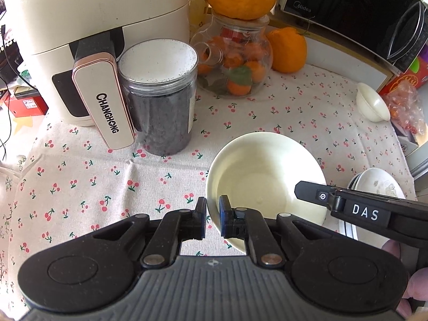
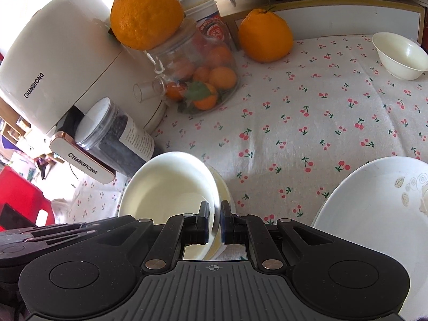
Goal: Organize plates and bowls
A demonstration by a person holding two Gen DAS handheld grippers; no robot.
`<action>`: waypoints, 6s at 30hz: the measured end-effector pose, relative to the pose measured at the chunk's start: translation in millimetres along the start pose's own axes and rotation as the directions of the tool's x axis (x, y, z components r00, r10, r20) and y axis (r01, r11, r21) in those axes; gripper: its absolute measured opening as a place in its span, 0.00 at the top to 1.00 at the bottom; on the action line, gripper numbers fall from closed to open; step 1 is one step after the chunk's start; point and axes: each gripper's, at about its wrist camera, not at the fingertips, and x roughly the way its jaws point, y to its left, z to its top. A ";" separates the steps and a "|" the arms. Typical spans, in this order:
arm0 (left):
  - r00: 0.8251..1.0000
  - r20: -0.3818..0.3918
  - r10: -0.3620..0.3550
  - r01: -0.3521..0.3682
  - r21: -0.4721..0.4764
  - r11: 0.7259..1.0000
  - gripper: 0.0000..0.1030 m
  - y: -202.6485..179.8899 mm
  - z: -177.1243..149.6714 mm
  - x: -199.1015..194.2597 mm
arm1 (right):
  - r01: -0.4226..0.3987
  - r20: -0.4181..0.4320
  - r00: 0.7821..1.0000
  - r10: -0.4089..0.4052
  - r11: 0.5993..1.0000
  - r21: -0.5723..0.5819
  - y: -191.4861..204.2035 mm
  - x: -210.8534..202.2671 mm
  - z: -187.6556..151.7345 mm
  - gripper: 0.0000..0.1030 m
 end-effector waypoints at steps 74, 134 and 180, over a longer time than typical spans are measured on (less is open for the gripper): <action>0.973 0.149 -0.177 0.129 0.287 0.949 0.01 -217.2 110.1 90.0 | 0.141 0.209 0.967 -0.147 0.989 0.043 -244.0 -64.6 111.0 0.15; 0.957 0.080 -0.279 0.264 0.154 0.952 0.93 -220.3 126.0 86.7 | 0.037 0.236 0.966 -0.109 0.956 0.290 -246.3 -74.7 131.0 0.92; 0.962 0.192 -0.194 0.204 -0.032 0.979 0.93 -46.5 9.3 -35.7 | -0.083 0.196 0.979 0.052 0.984 0.155 -47.2 -86.2 20.5 0.90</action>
